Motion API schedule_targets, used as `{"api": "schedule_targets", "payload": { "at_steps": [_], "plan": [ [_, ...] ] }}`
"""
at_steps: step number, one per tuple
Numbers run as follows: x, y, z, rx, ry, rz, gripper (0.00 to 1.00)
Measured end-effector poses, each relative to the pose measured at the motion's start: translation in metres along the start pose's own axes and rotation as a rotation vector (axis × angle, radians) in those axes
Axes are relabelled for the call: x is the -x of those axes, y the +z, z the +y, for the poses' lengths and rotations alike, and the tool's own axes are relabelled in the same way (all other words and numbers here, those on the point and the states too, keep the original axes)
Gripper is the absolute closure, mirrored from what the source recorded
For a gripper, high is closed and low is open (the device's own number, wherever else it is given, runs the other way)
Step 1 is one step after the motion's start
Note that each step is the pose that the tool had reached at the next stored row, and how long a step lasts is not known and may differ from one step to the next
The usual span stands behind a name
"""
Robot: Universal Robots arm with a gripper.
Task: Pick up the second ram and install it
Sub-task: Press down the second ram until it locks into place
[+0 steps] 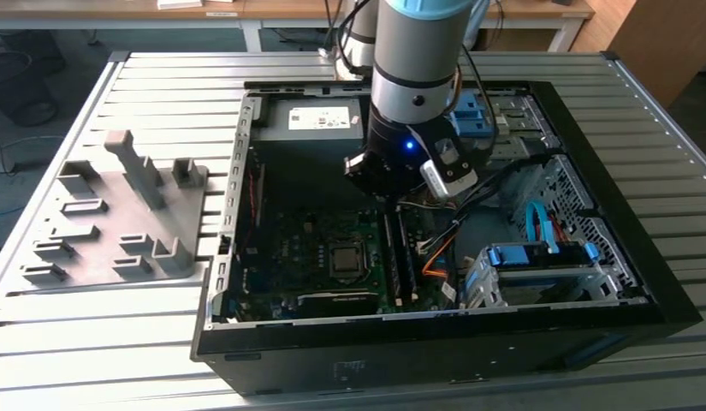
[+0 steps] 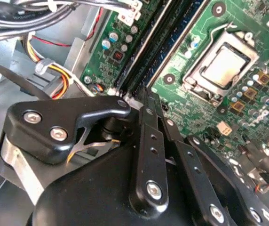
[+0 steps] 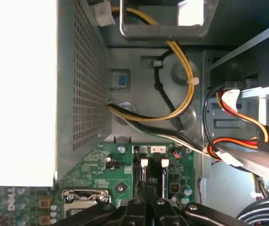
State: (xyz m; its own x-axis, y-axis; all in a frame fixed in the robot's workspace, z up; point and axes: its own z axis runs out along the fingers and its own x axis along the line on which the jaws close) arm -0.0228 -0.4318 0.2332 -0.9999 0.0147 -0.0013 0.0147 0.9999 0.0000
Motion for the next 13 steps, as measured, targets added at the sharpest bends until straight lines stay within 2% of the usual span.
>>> {"api": "schedule_targets", "payload": {
  "at_steps": [4, 13],
  "plan": [
    [0.0000, -0.0002, -0.0080, -0.0043, 0.000, 0.0001, 0.90],
    [0.0003, 0.0005, -0.0365, -0.0098, 0.000, 0.0000, 0.90]
  ]
}}
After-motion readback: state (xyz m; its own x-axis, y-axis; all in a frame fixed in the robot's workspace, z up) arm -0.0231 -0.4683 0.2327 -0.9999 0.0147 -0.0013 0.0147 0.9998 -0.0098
